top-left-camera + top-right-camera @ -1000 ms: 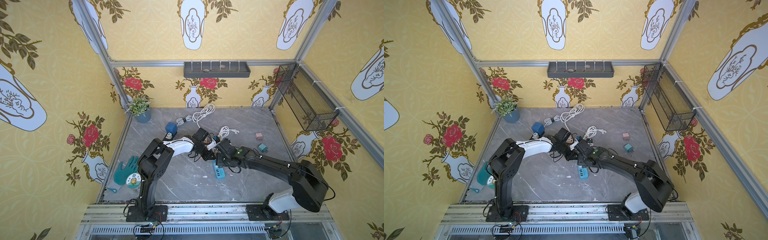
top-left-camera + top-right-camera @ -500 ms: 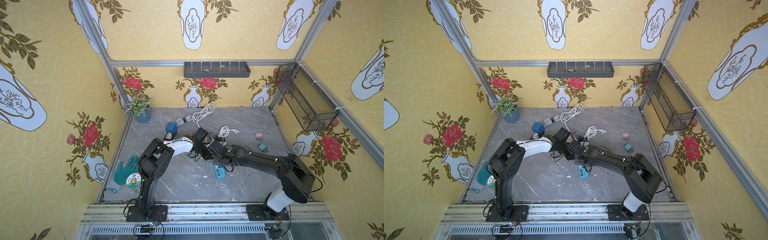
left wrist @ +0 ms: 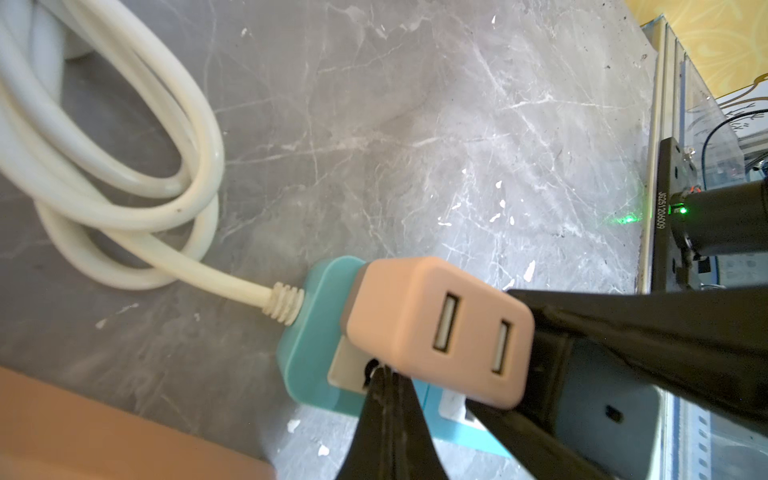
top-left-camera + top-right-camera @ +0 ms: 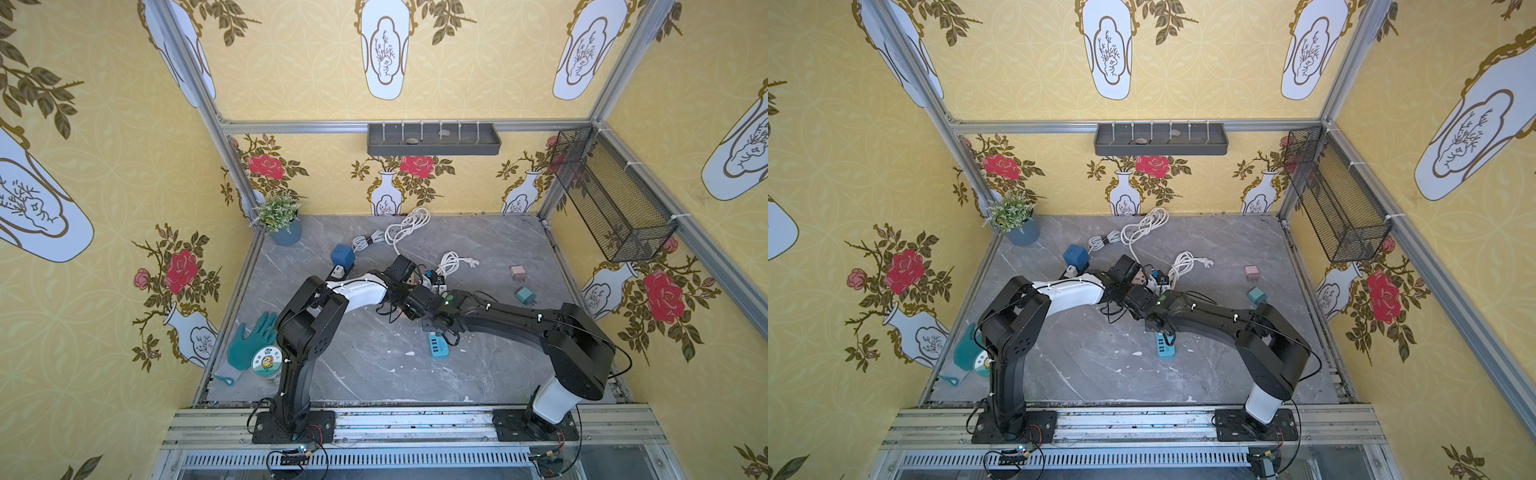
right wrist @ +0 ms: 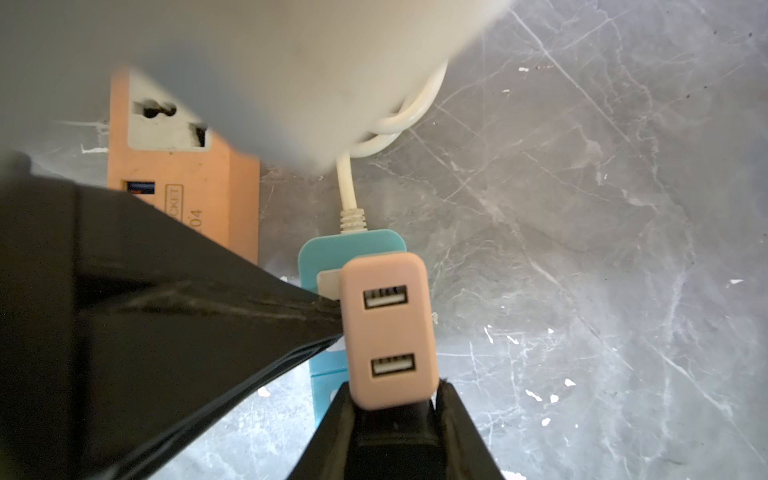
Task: Pull the plug off the socket
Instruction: Remove the plug from the socket.
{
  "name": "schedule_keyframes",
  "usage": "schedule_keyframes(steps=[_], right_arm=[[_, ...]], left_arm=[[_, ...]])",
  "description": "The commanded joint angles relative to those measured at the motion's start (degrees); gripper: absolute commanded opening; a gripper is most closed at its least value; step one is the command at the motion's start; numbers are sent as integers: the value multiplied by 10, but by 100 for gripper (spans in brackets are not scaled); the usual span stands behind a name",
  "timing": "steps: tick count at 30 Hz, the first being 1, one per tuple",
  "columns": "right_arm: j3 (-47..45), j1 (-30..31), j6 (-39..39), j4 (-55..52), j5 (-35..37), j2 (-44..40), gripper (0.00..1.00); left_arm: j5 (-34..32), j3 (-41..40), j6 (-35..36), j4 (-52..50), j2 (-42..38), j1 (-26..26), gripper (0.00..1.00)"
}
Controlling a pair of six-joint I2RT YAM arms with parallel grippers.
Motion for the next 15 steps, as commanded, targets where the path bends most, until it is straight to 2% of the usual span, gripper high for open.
schedule_keyframes(steps=[1,9,15], right_arm=[[-19,-12,-7,1,-30,-19,15],[-108,-72,-22,107,-143,-118,13],[-118,-82,-23,109,-154,-137,12]], left_arm=[[-42,-7,29,-47,14,-4,0],[-43,-5,30,-48,18,-4,0],[-44,-4,31,-50,21,-4,0]])
